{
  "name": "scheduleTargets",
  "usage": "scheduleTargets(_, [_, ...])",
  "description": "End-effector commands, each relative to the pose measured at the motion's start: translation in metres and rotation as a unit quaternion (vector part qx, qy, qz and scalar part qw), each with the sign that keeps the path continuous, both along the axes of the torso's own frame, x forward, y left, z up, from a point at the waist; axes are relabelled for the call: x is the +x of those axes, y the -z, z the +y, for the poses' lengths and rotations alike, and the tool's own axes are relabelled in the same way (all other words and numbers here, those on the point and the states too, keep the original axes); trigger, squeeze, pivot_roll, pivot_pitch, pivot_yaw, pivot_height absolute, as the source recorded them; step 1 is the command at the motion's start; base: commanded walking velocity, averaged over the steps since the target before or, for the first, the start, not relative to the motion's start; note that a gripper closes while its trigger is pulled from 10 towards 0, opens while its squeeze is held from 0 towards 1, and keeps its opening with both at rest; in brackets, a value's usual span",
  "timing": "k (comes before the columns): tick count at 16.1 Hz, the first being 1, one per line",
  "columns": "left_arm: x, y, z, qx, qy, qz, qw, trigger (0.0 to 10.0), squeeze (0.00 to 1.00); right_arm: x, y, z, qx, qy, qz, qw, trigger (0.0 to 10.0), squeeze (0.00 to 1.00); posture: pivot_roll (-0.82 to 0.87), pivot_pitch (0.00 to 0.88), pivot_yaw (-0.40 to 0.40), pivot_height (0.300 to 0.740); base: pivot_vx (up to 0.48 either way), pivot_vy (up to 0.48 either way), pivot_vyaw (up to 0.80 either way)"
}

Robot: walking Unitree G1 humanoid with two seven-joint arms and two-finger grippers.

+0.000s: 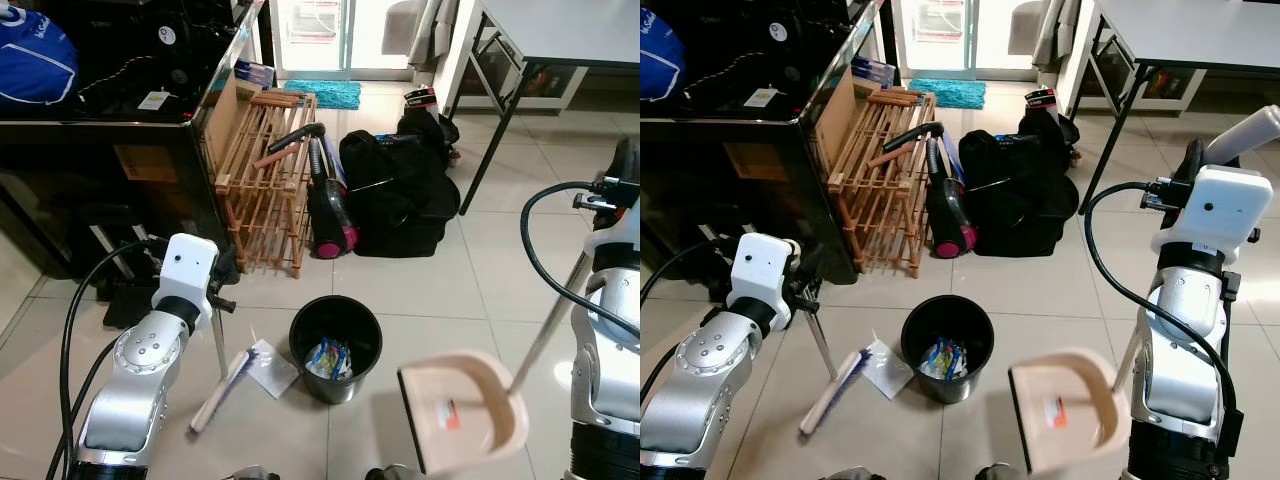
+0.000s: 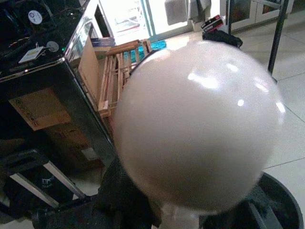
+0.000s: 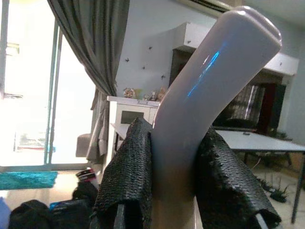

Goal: Sweep floor

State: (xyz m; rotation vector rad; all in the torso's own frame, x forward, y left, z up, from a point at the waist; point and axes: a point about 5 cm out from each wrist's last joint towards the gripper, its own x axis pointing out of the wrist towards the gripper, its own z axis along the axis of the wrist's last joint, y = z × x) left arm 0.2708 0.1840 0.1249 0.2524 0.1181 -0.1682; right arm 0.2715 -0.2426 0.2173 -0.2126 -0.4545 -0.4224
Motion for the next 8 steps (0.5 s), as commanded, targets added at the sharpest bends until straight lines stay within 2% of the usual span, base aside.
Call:
scheduleTargets(1, [0.001,-0.011,-0.001,0.007,-0.003,-0.026,1.000,10.0,0.00,0.002,0.002,0.001,0.038,-0.008,-0.005,0.999,10.0,0.00,-0.02,0.073,-0.005,0.740,0.000,0.000,0.00])
scheduleTargets(4, [0.005,-0.017,-0.002,0.007,-0.007,-0.035,0.999,10.0,0.00,0.001,0.020,0.004,0.073,-0.001,0.033,0.997,10.0,0.00,-0.01,0.075,-0.008,0.740,0.000,0.000,0.00])
scheduleTargets(8, [0.005,-0.018,-0.002,0.011,0.002,-0.034,0.999,10.0,0.00,-0.004,0.028,0.002,0.077,0.008,0.051,0.996,10.0,0.00,-0.02,0.079,0.000,0.740,0.000,0.377,0.00])
